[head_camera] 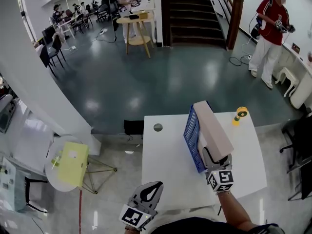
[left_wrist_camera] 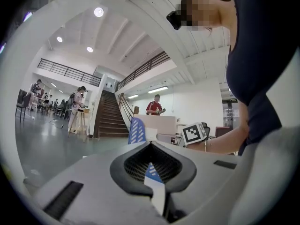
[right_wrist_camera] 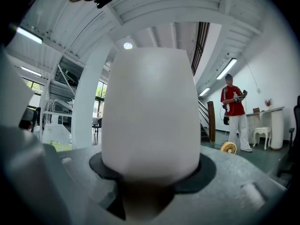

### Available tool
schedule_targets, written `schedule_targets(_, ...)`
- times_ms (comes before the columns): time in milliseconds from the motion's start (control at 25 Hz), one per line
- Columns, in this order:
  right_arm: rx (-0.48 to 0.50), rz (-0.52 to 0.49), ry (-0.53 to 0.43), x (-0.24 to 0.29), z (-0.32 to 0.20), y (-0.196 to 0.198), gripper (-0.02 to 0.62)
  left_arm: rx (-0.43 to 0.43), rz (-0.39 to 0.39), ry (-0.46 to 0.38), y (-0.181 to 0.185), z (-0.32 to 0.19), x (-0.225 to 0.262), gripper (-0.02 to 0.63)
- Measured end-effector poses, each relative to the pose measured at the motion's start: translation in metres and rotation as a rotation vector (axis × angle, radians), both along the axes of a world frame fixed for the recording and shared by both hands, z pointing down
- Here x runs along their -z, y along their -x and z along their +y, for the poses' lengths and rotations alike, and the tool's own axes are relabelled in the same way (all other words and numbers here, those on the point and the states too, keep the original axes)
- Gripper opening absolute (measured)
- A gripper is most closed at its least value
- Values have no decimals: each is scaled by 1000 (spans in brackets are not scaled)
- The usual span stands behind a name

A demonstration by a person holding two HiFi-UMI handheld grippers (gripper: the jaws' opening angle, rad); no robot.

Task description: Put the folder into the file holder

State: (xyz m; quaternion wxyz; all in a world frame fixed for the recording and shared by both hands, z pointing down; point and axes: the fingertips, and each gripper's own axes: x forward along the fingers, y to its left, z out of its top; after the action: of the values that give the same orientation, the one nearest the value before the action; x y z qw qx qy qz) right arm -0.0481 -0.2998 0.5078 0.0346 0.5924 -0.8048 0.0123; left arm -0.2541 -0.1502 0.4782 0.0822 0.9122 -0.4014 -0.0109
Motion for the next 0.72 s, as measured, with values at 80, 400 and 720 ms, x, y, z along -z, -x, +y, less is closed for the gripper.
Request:
schedule_targets(80, 2, 14, 8, -2, 1, 2, 285, 4, 8, -2, -1, 2, 0, -2)
schedule_targets(400, -6, 4, 52, -11, 35, -10, 305, -13, -17, 12, -17, 10, -10, -2)
schedule_targets(720, 0, -4, 82, -21, 95, -32, 305, 54, -61, -4, -38, 30, -15, -2)
